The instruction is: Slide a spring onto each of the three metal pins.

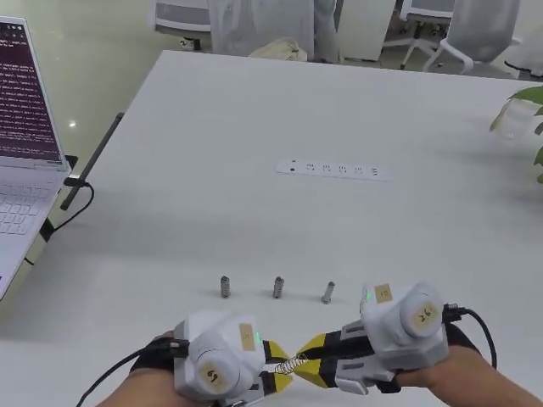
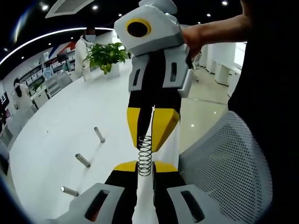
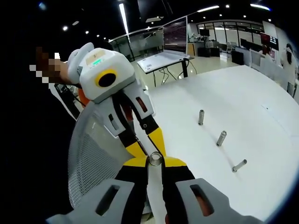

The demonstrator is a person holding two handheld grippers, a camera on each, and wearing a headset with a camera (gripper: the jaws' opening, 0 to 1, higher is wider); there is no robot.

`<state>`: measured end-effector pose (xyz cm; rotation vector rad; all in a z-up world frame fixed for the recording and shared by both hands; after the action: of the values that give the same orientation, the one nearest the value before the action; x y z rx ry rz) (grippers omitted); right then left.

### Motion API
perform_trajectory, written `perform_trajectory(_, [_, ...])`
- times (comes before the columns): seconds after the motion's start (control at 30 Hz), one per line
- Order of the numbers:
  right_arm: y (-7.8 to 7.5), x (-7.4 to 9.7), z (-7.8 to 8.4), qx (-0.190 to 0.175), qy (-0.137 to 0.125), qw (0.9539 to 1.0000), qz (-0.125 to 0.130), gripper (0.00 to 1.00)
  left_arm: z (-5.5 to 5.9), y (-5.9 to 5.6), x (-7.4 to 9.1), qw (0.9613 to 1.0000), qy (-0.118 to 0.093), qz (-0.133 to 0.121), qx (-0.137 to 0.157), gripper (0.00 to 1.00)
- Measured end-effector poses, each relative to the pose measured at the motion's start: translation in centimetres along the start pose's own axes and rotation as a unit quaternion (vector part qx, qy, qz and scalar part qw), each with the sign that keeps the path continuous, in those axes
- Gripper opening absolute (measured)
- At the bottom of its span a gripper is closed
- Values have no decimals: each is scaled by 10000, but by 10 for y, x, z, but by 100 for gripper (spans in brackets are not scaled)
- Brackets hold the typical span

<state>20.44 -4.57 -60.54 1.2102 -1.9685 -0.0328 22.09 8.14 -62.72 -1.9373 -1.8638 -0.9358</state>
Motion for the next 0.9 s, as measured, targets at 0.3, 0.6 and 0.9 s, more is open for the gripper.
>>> perform_trajectory(0.3, [0,0,0,84,79,9999,17,8,3,0,-2,10000,-20,30,25,3])
perform_trajectory(0.6, [0,2,-3,187,151,9997,63,8,2,1,-4,9999,-56,11,91,2])
perform_trajectory(0.9, [-2,11,-11,565,396,9975,154,9,-7,7,-5,9995,-278,-41,159,2])
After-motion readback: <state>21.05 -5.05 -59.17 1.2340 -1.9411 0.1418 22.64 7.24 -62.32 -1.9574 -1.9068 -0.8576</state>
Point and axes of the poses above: the centre of the closed fingertips' face, and the gripper's own axes: x roughly backward along the fingers, y roughly to its left, z roughly out of its underside, the point moved 9 cm from there along x, roughly backward along the fingers, and after that the axes turned 12 degrees about -x, right-handed, at the moved point
